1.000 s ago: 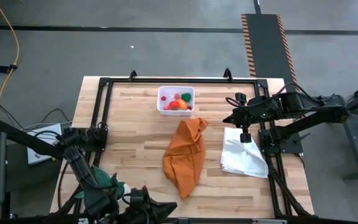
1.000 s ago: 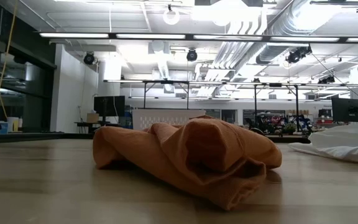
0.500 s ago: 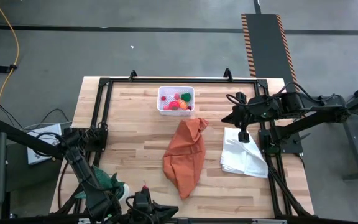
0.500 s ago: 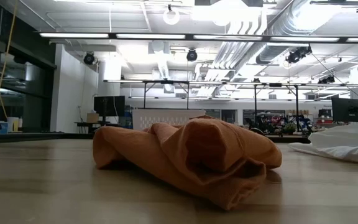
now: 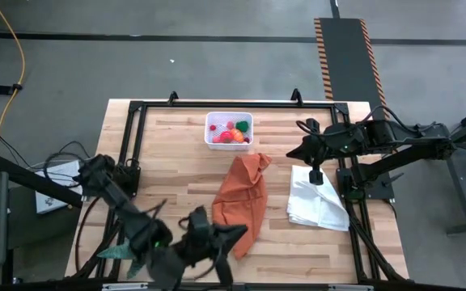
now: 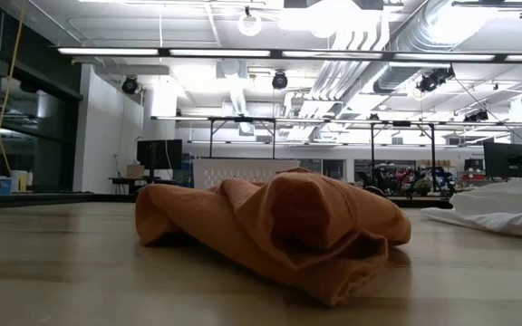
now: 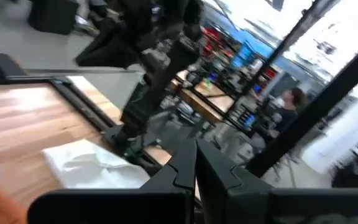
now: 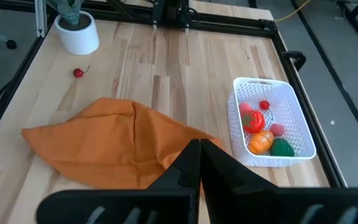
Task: Pick and placing Produce into tupperware
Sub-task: Put the red cherry into the white basket
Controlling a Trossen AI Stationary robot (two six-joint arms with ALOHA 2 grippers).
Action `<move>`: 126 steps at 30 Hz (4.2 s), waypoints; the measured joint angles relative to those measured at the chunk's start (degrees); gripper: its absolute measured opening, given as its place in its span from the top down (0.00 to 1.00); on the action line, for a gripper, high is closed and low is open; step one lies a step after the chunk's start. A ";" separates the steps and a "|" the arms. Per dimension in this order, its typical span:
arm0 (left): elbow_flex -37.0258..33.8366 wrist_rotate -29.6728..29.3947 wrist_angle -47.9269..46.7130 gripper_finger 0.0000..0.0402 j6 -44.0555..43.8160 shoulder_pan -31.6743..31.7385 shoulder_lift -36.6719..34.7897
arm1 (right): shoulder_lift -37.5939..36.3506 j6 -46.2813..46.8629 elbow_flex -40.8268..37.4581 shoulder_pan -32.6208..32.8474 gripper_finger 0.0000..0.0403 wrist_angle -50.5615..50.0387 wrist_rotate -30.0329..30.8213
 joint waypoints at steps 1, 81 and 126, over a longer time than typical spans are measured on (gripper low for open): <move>0.00 2.30 0.01 1.00 1.00 0.95 -0.57 | 0.02 -0.27 0.00 -0.01 1.00 0.12 0.00; 0.00 11.56 2.95 0.96 16.10 6.45 -2.20 | 0.01 -4.33 0.00 -0.02 1.00 0.34 0.08; 0.00 12.82 3.03 1.00 17.16 6.43 -2.20 | 0.01 -5.16 0.02 -0.01 1.00 2.92 0.10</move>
